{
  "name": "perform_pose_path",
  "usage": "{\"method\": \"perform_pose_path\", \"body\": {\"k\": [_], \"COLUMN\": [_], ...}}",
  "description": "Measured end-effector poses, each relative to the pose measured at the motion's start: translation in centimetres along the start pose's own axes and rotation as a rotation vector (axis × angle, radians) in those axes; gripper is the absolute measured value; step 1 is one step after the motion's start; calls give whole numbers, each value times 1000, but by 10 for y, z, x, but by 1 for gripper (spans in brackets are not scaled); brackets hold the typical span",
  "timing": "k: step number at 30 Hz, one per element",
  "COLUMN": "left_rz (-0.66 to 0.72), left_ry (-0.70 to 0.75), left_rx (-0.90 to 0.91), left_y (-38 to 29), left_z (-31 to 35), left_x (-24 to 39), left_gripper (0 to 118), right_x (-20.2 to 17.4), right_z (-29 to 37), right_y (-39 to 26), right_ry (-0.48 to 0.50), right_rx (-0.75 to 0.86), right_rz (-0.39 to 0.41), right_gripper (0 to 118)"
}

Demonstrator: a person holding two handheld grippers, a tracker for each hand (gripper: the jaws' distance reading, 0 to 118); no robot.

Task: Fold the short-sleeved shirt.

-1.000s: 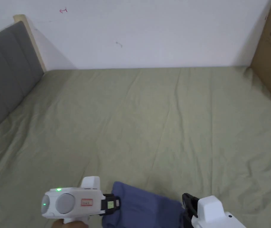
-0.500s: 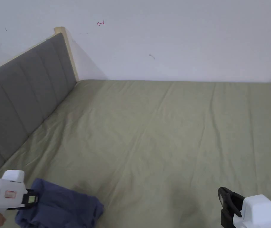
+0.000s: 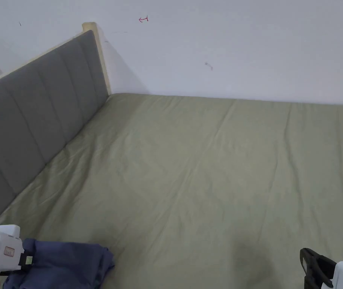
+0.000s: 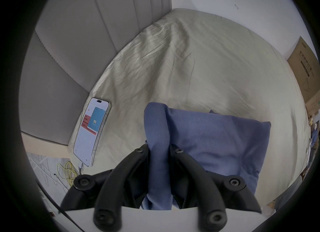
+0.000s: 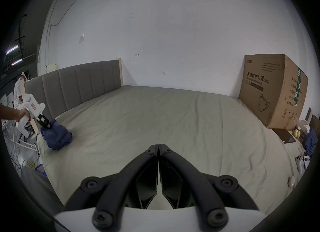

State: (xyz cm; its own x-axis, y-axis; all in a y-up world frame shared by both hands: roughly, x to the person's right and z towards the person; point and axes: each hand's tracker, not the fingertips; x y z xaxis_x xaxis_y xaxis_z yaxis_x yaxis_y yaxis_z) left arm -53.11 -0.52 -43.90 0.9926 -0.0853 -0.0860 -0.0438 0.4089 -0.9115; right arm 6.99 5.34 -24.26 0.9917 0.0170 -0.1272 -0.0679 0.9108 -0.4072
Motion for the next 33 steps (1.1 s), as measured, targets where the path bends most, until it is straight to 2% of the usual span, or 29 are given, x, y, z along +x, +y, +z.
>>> {"method": "perform_pose_path", "body": {"k": [1,3,4,5,6,7,8,10,16,22,27,33], "left_rz": [-4,-4,7,25,33,34,36,36,17,-12,-10,0], "left_ry": [-2,-17,-33,-62,-74,-78,-83,-66,-121,-130,-157,-174], "left_rx": [9,22,24,26,25,41,81,149,288,475,724,983], "left_y": [-1,-2,-2,-1,0,0,0,8,14,5,-12,-37], "left_z": [6,19,24,31,35,44,54,59,133,231,303,349], "left_x": [3,6,7,9,8,12,17,15,44,102,158,228], "left_gripper": [19,35,50,75,88,98,101,101,101,101,101,101], "right_x": [2,7,11,14,16,18,21,25,39,47,61,69], "right_z": [2,7,9,13,17,21,25,35,74,119,152,189], "right_y": [1,2,1,3,5,7,9,16,45,88,116,133], "right_ry": [-3,-8,-10,-14,-15,-15,-16,-14,-28,-72,-146,-210], "right_rx": [0,7,13,20,30,40,48,70,162,250,322,398], "right_rz": [-4,-14,-18,-21,-23,-27,-30,-34,-20,-9,-1,39], "right_gripper": [0,0,0,0,0,0,0,0,0,0,0,0]}}
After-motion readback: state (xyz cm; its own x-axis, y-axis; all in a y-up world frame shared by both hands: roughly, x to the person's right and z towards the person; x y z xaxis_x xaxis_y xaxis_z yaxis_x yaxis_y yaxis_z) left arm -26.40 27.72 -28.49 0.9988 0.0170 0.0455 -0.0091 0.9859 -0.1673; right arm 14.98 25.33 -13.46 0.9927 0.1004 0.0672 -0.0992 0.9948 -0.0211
